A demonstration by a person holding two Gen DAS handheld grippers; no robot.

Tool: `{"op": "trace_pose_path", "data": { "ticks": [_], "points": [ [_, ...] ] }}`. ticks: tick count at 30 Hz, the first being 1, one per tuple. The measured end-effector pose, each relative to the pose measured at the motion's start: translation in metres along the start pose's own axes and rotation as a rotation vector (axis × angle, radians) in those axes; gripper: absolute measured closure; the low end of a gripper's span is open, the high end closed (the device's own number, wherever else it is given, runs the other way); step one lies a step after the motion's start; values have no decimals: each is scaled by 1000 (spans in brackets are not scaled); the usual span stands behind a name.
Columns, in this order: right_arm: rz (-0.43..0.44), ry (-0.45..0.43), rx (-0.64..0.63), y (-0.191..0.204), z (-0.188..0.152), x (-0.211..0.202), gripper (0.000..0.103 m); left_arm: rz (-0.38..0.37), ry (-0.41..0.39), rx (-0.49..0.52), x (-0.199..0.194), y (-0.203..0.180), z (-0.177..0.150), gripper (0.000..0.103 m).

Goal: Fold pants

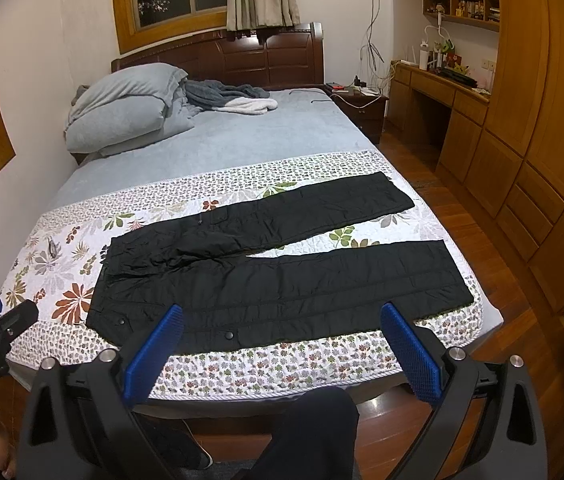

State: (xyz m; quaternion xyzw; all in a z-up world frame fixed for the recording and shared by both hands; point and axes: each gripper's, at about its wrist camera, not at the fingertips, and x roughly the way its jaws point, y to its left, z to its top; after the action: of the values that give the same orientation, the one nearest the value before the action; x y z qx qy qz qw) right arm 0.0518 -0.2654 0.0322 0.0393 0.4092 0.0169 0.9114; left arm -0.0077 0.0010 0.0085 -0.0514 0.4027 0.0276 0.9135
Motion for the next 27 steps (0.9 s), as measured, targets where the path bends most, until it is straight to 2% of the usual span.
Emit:
{"op": "trace_pose_path", "data": {
  "ticks": [27],
  "points": [
    [-6,9,0,-2,-1,2,4,3,4,-1,3,4,-1,3]
  ]
}}
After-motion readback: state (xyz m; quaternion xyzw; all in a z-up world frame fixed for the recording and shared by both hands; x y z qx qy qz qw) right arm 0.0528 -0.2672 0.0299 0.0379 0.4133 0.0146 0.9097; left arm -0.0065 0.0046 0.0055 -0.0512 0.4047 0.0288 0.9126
